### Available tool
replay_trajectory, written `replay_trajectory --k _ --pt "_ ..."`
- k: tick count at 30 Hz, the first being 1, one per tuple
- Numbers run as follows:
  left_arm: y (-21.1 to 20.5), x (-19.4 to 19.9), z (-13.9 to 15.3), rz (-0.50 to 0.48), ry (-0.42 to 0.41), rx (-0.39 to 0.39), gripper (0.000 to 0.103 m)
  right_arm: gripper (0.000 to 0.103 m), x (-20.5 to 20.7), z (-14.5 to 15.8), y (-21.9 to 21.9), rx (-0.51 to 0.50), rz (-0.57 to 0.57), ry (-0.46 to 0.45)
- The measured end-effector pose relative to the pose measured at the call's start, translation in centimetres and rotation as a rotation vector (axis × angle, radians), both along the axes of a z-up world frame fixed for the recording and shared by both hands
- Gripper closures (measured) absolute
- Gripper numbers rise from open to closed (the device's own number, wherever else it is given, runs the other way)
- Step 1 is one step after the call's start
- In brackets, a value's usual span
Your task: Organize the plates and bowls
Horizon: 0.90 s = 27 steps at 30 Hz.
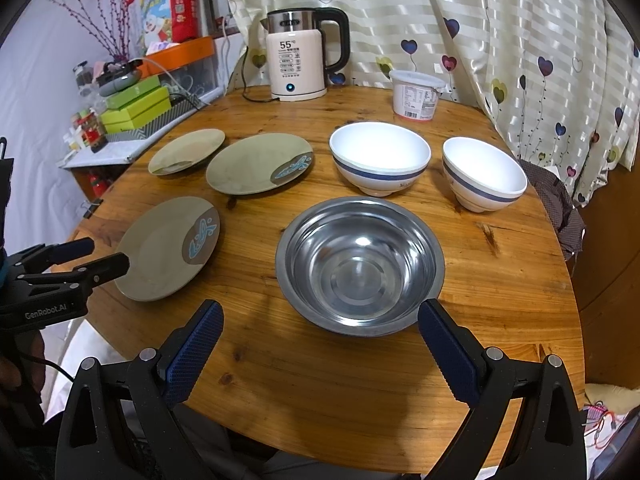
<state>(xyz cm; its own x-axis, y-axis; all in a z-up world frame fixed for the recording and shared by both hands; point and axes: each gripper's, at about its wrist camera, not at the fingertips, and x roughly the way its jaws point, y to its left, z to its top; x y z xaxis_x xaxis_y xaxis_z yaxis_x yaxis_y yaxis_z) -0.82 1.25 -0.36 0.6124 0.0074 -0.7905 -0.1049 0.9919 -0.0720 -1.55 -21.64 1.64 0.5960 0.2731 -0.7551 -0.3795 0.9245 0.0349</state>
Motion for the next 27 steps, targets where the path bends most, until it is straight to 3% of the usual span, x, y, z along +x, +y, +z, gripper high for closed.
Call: replay_trajectory --k 27 --pt "0.32 -0.06 0.07 0.002 0.0 0.002 0.021 0.005 -0.13 -0.15 -0.56 -0.002 -0.004 0.01"
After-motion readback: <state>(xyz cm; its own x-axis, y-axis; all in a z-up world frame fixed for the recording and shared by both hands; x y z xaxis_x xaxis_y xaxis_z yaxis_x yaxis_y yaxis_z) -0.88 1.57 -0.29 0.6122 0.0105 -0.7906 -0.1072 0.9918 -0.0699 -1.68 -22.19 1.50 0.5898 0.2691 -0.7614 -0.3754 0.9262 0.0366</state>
